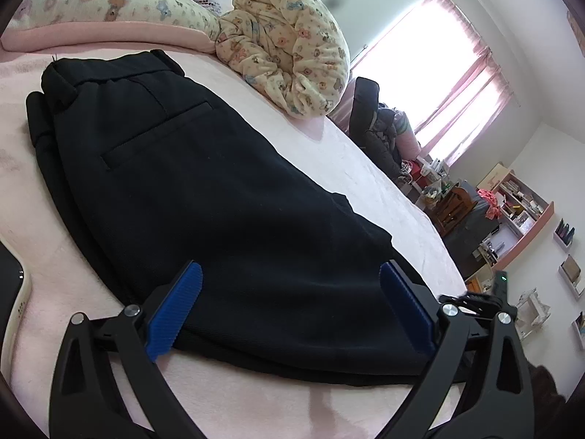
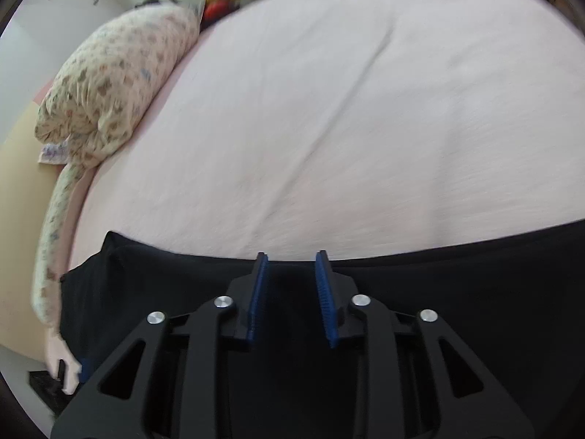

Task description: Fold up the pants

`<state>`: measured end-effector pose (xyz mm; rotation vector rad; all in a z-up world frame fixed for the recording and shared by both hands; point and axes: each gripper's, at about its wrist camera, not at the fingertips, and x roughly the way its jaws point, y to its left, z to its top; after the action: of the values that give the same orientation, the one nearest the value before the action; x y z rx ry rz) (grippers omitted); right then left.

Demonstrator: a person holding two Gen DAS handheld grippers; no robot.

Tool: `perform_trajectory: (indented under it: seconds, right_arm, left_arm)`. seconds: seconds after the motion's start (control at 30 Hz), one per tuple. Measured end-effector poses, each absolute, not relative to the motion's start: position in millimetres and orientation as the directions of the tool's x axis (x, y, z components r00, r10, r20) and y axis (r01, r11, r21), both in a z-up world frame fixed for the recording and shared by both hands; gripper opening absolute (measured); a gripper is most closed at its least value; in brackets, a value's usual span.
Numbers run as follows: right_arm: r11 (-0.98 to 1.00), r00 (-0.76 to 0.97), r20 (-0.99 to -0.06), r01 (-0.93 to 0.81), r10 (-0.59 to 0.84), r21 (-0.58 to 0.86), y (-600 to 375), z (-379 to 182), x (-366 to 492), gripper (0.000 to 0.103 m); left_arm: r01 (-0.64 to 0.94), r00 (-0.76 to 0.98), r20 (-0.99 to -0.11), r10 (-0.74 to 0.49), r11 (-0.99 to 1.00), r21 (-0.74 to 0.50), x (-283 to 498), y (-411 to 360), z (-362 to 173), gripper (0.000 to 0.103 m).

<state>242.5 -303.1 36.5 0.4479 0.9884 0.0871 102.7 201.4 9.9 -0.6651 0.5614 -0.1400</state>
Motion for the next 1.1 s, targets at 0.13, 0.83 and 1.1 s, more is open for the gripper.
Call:
perform_trajectory:
  seconds: [0.13,0.83,1.1]
  right_arm:
    - [0.848,0.693,-0.664,0.143,0.282,0.510,-352.1,64.6,175.1,0.039]
    - [0.377,0.672,-0.720,0.722,-0.177,0.581,-556.4,13.0,0.9,0.027]
    - [0.457,0.670,-0.707,0.714,-0.226,0.531,-557.3,19.7,-2.1,0.023]
  left_arm:
    - [-0.045,0.844,-0.440,-0.306,0.778,-0.626,103.1,202.3,10.6,0.100]
    - [-0.041,0.845,-0.435,-0.311,0.774,-0.632,102.5,202.6,10.2,0.101]
    - [-0.038,0.846,-0.430,-0.315,0.769,-0.638,101.3,203.6,9.6,0.101]
